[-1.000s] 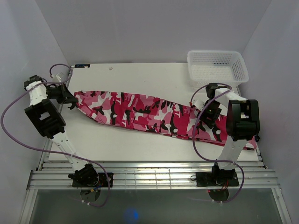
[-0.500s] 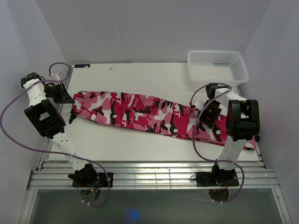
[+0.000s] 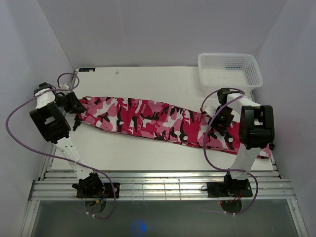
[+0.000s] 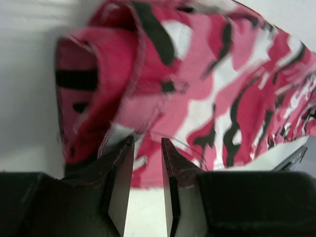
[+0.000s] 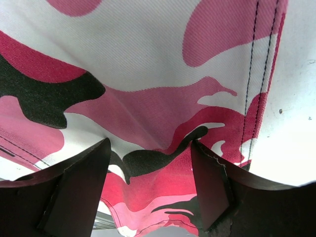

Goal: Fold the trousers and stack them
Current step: Fold the trousers

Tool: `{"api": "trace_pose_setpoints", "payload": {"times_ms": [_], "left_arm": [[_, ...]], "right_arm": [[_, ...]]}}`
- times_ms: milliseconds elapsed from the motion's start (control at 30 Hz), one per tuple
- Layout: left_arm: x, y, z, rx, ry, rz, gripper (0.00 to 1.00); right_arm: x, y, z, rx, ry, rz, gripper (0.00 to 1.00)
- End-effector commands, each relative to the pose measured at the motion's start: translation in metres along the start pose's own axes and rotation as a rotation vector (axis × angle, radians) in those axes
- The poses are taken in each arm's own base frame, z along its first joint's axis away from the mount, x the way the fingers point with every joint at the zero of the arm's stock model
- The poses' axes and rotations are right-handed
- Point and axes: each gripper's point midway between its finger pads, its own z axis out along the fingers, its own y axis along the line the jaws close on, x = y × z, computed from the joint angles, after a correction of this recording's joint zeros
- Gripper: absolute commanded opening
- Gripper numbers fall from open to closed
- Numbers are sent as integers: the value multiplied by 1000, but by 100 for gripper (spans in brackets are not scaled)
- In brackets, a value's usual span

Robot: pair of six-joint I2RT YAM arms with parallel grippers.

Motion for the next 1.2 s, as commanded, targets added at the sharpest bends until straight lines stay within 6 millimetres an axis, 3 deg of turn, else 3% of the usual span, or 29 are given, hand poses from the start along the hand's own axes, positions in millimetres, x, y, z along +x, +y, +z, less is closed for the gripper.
{"api": "trace_pose_setpoints", "payload": {"times_ms": [0, 67, 233, 333, 367, 433, 467, 500, 567, 600, 633, 667, 800, 833, 900, 967, 1100, 1167], "left_arm": [[-20, 38, 32, -94, -50, -66, 39], [-30, 58, 28, -204, -52, -92, 39], [-55, 63, -3, -322, -88, 55, 45], [-69, 27, -26, -241, -115, 159, 45], [-81, -11, -42, -163, -177, 239, 46], [-84, -45, -45, -104, -221, 312, 50], [-85, -85, -45, -53, -239, 387, 52], [-86, -102, -38, -26, -250, 424, 53], [-68, -126, -12, 44, -209, 428, 53], [-68, -147, 6, 73, -209, 435, 53], [-54, -144, 25, 77, -173, 394, 52], [-55, -149, 39, 78, -178, 395, 51], [-33, -104, 84, -1, -96, 181, 48], [-24, -79, 98, -64, -59, 134, 46], [-15, -49, 102, -126, -47, 41, 45], [-11, -14, 96, -212, -54, -39, 45], [-7, 28, 75, -323, -78, -107, 45], [-3, 37, 68, -344, -79, -129, 45]], "right_arm": [[3, 13, 19, -68, 11, -25, 72], [2, 13, 19, -72, 6, -26, 72], [-11, 8, 8, -61, -46, -24, 72], [-28, 7, -4, -64, -127, -23, 73], [-36, 8, -12, -66, -171, -19, 74], [-51, 5, -28, -59, -237, -16, 77], [-58, 5, -38, -51, -278, -7, 79], [-69, 6, -45, -63, -336, -6, 82], [-84, 1, -69, -36, -414, -9, 84], [-90, 2, -76, -43, -452, 6, 87], [-94, 1, -84, -33, -470, 9, 88], [-97, -3, -92, -18, -482, 28, 91], [-85, -3, -95, -11, -461, 102, 95], [-80, -4, -95, -12, -458, 132, 95], [-62, -10, -96, -19, -462, 227, 97], [-41, -15, -100, -33, -475, 348, 98], [-1, -18, -99, -47, -471, 531, 98], [23, -19, -99, -34, -470, 609, 98]]}}
